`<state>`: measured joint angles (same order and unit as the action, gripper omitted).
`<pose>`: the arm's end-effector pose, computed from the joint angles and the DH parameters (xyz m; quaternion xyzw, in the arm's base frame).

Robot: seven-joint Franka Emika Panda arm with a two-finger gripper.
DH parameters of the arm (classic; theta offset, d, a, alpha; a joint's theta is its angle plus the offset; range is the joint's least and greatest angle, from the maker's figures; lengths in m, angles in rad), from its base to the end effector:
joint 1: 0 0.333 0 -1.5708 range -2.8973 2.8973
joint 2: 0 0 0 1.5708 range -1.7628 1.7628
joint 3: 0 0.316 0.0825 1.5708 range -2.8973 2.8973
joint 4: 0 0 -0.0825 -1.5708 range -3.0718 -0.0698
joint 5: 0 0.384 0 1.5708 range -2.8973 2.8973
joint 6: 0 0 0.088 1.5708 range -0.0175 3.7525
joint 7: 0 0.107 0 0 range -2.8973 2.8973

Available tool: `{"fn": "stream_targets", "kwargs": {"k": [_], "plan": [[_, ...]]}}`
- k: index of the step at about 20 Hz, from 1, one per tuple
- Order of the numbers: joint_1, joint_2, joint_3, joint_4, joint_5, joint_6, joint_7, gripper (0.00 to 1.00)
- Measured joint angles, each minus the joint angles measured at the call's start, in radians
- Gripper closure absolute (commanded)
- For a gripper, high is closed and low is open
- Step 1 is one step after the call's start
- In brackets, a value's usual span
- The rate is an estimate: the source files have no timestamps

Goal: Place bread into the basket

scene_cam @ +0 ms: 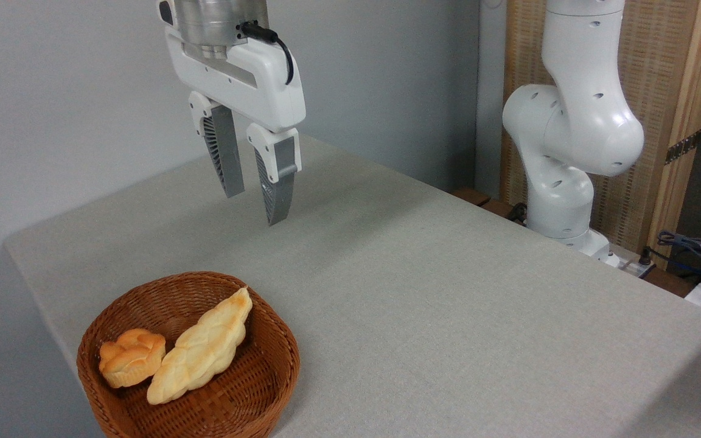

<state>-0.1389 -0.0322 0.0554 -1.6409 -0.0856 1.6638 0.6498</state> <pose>0.5503 -0.0540 0.6177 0.9333 -0.3554 0.0386 0.0342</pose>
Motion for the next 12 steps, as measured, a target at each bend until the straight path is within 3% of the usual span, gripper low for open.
{"fn": "stream_targets", "kwargs": {"k": [3,7,12], "plan": [[0.041,-0.006,-0.03,-0.006,0.005,0.0,0.0,0.0],[0.05,-0.01,-0.038,-0.011,0.051,0.0,0.0,0.0],[0.052,-0.01,-0.038,-0.012,0.059,0.0,0.0,0.0]]}}
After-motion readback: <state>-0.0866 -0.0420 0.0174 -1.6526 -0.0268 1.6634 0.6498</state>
